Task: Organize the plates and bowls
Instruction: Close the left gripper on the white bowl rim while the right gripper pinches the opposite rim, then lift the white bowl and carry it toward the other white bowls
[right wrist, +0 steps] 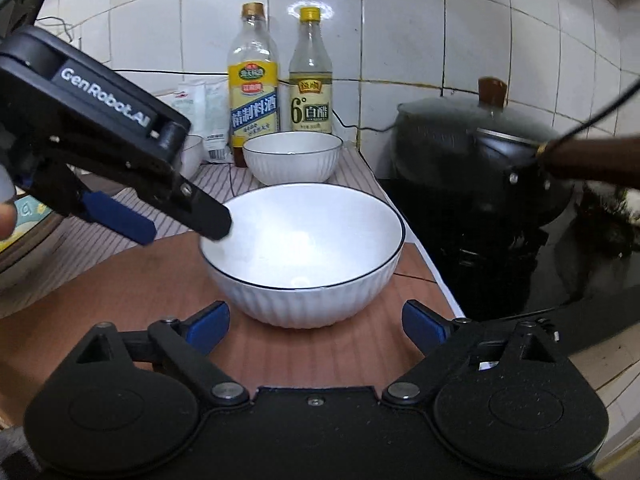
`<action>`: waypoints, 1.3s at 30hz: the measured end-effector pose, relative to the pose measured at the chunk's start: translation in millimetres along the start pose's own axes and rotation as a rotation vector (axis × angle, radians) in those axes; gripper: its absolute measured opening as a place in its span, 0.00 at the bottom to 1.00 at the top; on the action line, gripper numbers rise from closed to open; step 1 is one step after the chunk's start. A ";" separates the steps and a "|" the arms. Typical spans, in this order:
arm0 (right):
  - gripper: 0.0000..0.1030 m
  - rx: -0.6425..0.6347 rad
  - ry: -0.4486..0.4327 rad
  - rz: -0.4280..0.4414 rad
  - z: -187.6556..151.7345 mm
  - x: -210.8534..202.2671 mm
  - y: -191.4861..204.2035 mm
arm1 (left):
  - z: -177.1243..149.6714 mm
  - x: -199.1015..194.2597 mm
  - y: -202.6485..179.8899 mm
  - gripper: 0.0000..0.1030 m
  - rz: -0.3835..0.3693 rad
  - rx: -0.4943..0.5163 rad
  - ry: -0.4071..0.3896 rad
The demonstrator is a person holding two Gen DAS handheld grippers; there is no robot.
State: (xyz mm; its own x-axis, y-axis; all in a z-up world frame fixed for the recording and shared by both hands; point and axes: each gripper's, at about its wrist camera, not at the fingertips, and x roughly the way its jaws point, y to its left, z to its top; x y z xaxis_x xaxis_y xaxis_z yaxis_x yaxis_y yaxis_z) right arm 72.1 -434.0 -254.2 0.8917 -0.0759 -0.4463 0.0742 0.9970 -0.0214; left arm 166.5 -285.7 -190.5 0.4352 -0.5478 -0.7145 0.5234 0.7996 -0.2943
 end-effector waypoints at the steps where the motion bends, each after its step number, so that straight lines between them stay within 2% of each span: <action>1: 0.93 0.007 -0.003 0.010 -1.4 3.4 -1.2 | 0.7 5.2 -0.6 0.67 -0.008 -0.007 0.009; 6: 0.93 0.010 -0.022 0.034 -3.9 11.8 0.5 | 6.8 20.8 1.5 0.61 -0.044 -0.059 0.042; 8: 0.93 0.009 -0.030 0.038 -4.0 13.7 2.4 | 9.5 24.9 1.5 0.54 -0.042 -0.067 0.057; 10: 0.93 0.003 -0.037 0.041 -3.3 15.8 3.2 | 11.8 28.8 1.2 0.40 -0.032 -0.069 0.076; 12: 0.93 -0.007 -0.040 0.043 -2.6 17.8 4.7 | 13.4 32.6 2.5 0.35 -0.031 -0.077 0.092; 14: 0.93 -0.008 -0.039 0.042 -2.1 18.8 4.9 | 13.9 34.8 5.4 0.28 -0.053 -0.095 0.106; 16: 0.93 -0.012 -0.039 0.039 -2.1 18.3 5.3 | 13.9 34.2 7.6 0.17 -0.099 -0.114 0.109; 20: 0.93 0.009 -0.034 0.044 -2.1 17.2 7.5 | 11.7 28.9 3.0 0.17 -0.078 -0.089 0.100; 29: 0.93 0.027 -0.018 0.060 -0.4 11.6 23.5 | 5.1 12.2 16.6 0.17 -0.066 -0.125 0.098; 39: 0.93 -0.029 -0.044 0.118 14.3 -0.6 62.7 | 3.8 -27.4 41.2 0.17 0.006 -0.136 0.079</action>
State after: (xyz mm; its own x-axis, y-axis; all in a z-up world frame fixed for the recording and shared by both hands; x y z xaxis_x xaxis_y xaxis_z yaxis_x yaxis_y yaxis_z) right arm 82.6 -371.7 -242.4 0.9121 0.0421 -0.4078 -0.0451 0.9990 0.0024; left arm 178.9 -238.6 -180.6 0.3761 -0.5265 -0.7625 0.4151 0.8314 -0.3694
